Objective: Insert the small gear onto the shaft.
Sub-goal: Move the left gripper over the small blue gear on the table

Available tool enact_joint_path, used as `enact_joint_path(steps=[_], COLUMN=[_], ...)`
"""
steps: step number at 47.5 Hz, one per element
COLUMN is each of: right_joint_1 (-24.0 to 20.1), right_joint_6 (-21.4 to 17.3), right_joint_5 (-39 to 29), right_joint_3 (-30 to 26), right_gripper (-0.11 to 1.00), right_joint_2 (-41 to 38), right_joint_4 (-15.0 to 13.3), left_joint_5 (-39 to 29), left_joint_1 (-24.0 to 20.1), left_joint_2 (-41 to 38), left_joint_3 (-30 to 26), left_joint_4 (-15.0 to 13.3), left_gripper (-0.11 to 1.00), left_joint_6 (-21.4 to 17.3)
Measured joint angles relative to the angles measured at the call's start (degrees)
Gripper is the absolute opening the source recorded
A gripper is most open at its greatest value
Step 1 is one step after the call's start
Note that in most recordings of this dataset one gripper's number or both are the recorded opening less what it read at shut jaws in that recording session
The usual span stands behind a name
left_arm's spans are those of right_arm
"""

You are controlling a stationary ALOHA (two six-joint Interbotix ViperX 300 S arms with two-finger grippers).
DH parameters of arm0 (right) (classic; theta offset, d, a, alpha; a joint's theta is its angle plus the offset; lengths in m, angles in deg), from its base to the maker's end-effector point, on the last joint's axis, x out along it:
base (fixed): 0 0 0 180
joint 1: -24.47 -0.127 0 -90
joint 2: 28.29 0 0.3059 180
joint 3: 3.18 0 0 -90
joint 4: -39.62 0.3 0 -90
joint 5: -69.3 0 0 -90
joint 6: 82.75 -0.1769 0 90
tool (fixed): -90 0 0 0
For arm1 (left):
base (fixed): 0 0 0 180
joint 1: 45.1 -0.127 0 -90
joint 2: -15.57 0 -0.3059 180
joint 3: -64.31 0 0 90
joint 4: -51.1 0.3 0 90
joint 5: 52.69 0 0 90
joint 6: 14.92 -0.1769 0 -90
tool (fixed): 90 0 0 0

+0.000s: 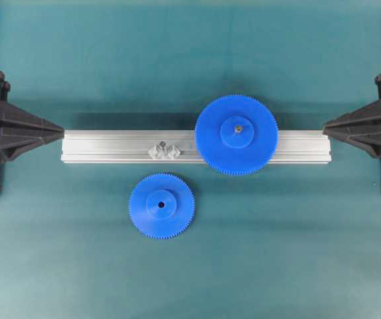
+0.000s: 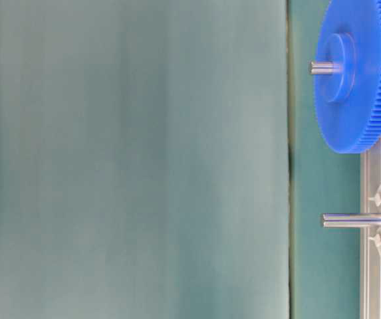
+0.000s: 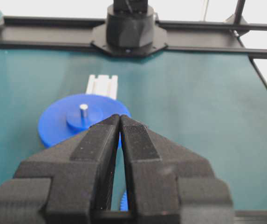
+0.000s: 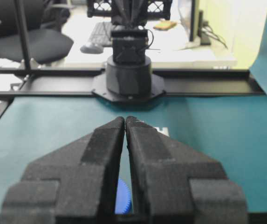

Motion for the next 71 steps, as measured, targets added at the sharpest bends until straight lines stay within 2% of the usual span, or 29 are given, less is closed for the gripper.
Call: enact_joint_path(steps=[3,7,12,23,31,39,50,53,56,66,69,71], right_joint_1=[0.3,1.7,2.9,5.4,5.4,5.4,5.4,5.4,5.4,5.4,5.4,5.4], right_joint_6=[0.0,-0.7,-1.2,-1.2,-1.2,-1.2,-1.2,-1.2,-1.2,-1.2,-1.2,-1.3], right_joint_5=[-0.4,-4.6,-9.0,-12.8,-19.7,-27.5,-30.0,-30.2,-30.8,-32.4,-32.4,-32.4], right_joint_3=[1.1,3.3,3.7,3.3,1.1,-1.1,-1.2,-1.2,-1.2,-1.2,-1.2,-1.2], right_gripper=[0.18,0.08,0.03,0.03,0.03,0.03,0.03,0.03,0.03,0.03,0.03,0.03], right_joint_2=[-0.2,-0.8,-0.8,0.0,-0.3,-1.8,-2.0,-1.9,-2.0,-2.0,-2.2,-2.2], right_joint_4=[0.4,3.0,3.9,3.3,3.0,2.6,2.6,2.6,2.6,2.6,2.6,2.6], left_joint_5=[-0.5,-1.1,-1.9,-10.0,-12.9,-14.9,-20.9,-22.3,-23.6,-25.0,-25.7,-25.9], left_joint_1=[0.2,0.6,0.7,3.2,5.5,5.7,5.7,5.7,5.8,6.7,7.1,7.4], left_joint_2=[-0.8,-3.7,-6.4,-14.0,-21.8,-29.8,-37.4,-38.7,-39.7,-43.6,-45.1,-46.0], left_joint_3=[-0.3,-1.3,-3.1,-7.4,-9.8,-12.5,-17.8,-19.2,-20.4,-23.2,-24.0,-24.5], left_joint_4=[0.2,0.4,0.4,0.5,0.6,0.6,0.7,0.6,0.6,0.6,0.7,0.6], left_gripper=[0.1,0.01,0.0,0.0,0.0,0.0,0.03,0.09,0.2,0.78,0.89,0.92], left_joint_6=[1.5,4.0,5.3,5.3,5.8,5.9,5.5,5.4,5.5,6.2,6.3,6.4])
